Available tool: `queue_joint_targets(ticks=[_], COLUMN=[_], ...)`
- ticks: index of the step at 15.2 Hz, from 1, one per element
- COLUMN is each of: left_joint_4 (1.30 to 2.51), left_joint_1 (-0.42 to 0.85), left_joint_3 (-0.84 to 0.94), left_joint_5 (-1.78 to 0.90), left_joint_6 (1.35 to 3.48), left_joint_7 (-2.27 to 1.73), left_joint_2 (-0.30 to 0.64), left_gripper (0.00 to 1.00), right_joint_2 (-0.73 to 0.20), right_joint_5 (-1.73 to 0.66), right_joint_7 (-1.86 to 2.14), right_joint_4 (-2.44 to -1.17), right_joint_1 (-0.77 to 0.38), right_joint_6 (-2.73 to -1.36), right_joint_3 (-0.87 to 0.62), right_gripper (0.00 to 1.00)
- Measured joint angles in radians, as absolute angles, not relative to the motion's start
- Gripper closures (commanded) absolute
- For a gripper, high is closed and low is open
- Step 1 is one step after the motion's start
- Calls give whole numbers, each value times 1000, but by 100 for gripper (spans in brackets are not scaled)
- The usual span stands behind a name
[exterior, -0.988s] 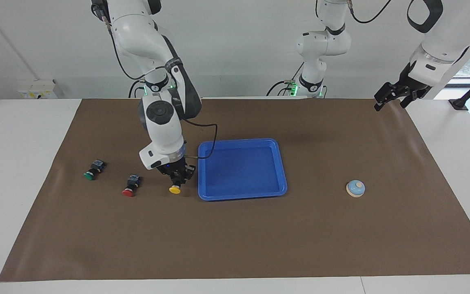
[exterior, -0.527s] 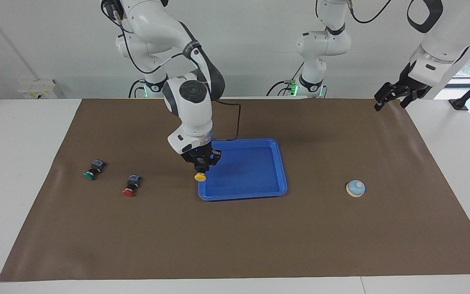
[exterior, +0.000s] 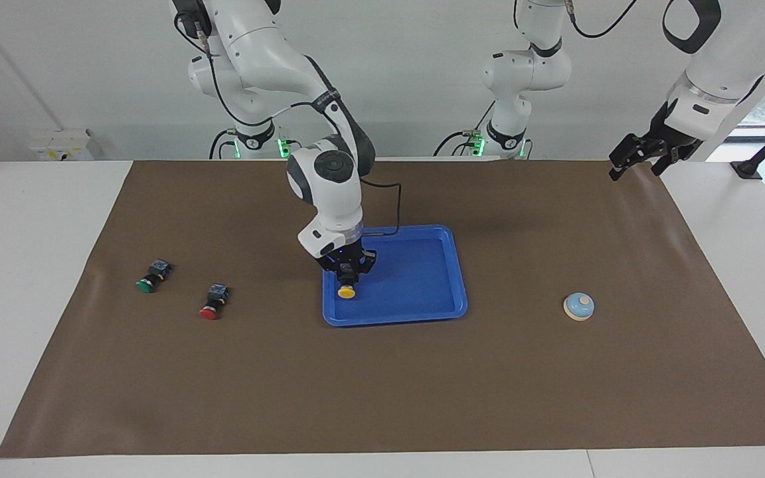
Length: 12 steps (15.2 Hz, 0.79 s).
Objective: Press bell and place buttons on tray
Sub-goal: 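Carry the yellow button into the blue tray and release it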
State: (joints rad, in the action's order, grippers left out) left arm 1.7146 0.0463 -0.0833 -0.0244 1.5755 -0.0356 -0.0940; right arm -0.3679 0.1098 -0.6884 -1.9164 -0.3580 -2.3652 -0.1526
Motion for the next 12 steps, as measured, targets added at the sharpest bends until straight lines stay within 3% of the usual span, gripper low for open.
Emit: queue_joint_targets(ticks=[2,4,5,9,12], left_joint_4=[1715,1715,1715,1715,1715], left_joint_1=[46,46,46,46,46], left_joint_3=[-83,-83,-83,-83,-83], left_joint_5=[-24,-24,-24,-24,-24], left_joint_6=[1575,1575,1575,1575,1575], left_joint_7=[-36,-36,-36,-36,-36], left_joint_2=[-94,-94,-94,-94,-94], left_gripper=[0,0,0,0,0], right_joint_2=[-368,-368,-368,-362,-339], right_joint_5=[110,110,110,110,110], right_joint_7=[-688,-689,-689,-706,-731], right_joint_4=[-1939,-1953,-1955,-1954,-1897], right_joint_1=[-365,-365,-365,-365,-364], right_joint_6=[-2394,-2404,-2404,-2388,-2269], right_joint_3=[-153,-153,-153,-152,-152], right_gripper=[94,17,0,0,0])
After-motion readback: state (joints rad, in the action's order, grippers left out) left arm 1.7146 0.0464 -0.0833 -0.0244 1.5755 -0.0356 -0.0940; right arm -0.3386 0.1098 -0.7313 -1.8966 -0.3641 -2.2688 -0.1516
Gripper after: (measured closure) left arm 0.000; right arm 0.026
